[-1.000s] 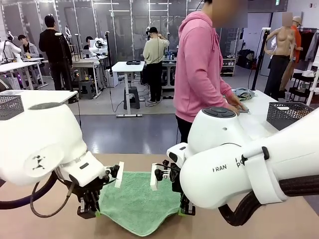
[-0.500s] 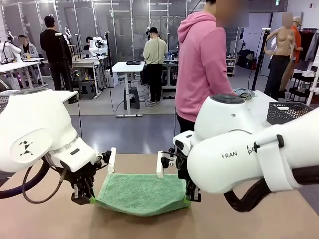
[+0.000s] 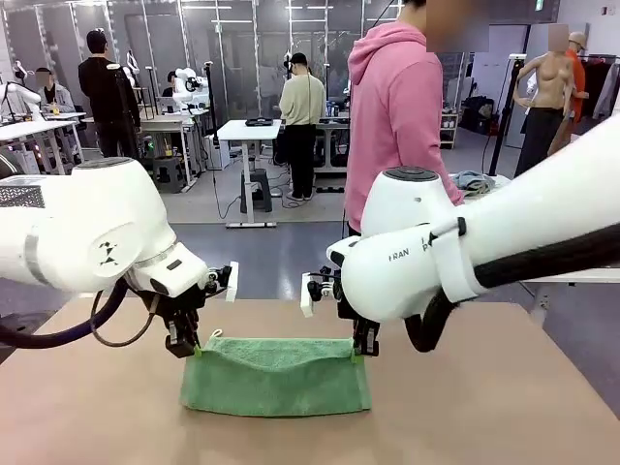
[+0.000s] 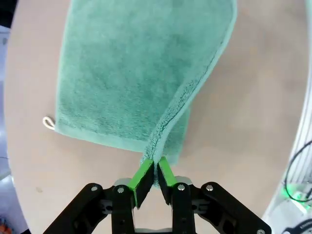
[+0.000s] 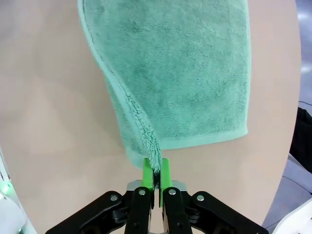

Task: Fold the towels and place them in the basket.
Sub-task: When a person lays out a Towel with hook on the table, fold it in half twice.

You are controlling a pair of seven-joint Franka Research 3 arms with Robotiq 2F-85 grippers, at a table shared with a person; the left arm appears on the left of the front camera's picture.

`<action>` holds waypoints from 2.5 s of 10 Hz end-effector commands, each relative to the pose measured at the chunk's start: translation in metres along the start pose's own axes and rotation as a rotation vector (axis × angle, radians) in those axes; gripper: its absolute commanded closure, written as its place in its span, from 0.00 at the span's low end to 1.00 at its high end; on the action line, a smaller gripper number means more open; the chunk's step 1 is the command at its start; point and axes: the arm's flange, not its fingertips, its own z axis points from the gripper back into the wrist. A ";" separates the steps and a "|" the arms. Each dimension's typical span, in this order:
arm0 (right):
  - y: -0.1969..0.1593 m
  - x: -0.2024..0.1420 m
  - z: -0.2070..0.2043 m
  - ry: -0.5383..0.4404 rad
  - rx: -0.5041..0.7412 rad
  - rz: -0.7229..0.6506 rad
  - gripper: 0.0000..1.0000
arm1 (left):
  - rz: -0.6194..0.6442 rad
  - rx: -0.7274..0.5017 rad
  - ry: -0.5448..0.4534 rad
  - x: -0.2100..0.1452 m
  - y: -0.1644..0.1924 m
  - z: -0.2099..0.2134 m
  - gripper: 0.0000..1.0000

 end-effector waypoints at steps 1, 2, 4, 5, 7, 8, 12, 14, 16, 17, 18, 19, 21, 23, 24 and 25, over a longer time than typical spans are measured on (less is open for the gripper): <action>-0.021 0.001 -0.009 0.037 0.018 0.017 1.00 | 0.035 0.023 0.034 0.000 0.024 -0.014 1.00; -0.026 0.000 -0.014 0.050 0.020 0.005 1.00 | 0.051 0.008 0.042 0.000 0.030 -0.016 1.00; -0.019 -0.003 -0.013 0.022 0.010 -0.007 1.00 | 0.033 -0.003 0.016 -0.005 0.023 -0.015 1.00; -0.019 -0.003 -0.013 0.022 0.010 -0.007 1.00 | 0.033 -0.003 0.016 -0.005 0.023 -0.015 1.00; -0.019 -0.003 -0.013 0.022 0.010 -0.007 1.00 | 0.033 -0.003 0.016 -0.005 0.023 -0.015 1.00; -0.019 -0.003 -0.013 0.022 0.010 -0.007 1.00 | 0.033 -0.003 0.016 -0.005 0.023 -0.015 1.00; -0.054 0.008 -0.030 -0.015 0.072 0.038 0.93 | -0.062 0.026 -0.068 0.004 0.063 -0.032 0.89; -0.063 0.008 -0.041 0.006 0.055 0.068 0.93 | -0.058 -0.006 -0.043 0.005 0.075 -0.047 0.89; -0.079 0.005 -0.052 0.012 0.044 0.062 0.93 | -0.035 -0.003 -0.047 0.001 0.090 -0.056 0.89; -0.086 0.004 -0.056 0.012 0.051 0.037 0.93 | -0.015 0.006 -0.042 -0.001 0.094 -0.058 0.89; -0.092 0.002 -0.060 0.016 0.049 0.026 0.93 | -0.007 0.023 -0.038 -0.003 0.097 -0.059 0.89; -0.097 0.001 -0.061 0.016 0.034 0.025 0.93 | -0.006 0.047 -0.030 -0.004 0.101 -0.061 0.89; -0.106 -0.003 -0.065 -0.002 0.003 0.020 0.93 | 0.023 0.060 -0.007 -0.006 0.106 -0.069 0.89; -0.113 -0.008 -0.070 -0.026 -0.019 -0.011 0.93 | 0.071 0.077 0.025 -0.010 0.108 -0.073 0.89; -0.115 -0.009 -0.072 -0.029 -0.027 -0.009 0.93 | 0.081 0.077 0.034 -0.010 0.111 -0.075 0.89; -0.117 -0.009 -0.073 -0.031 -0.023 -0.019 0.93 | 0.090 0.082 0.028 -0.009 0.111 -0.076 0.89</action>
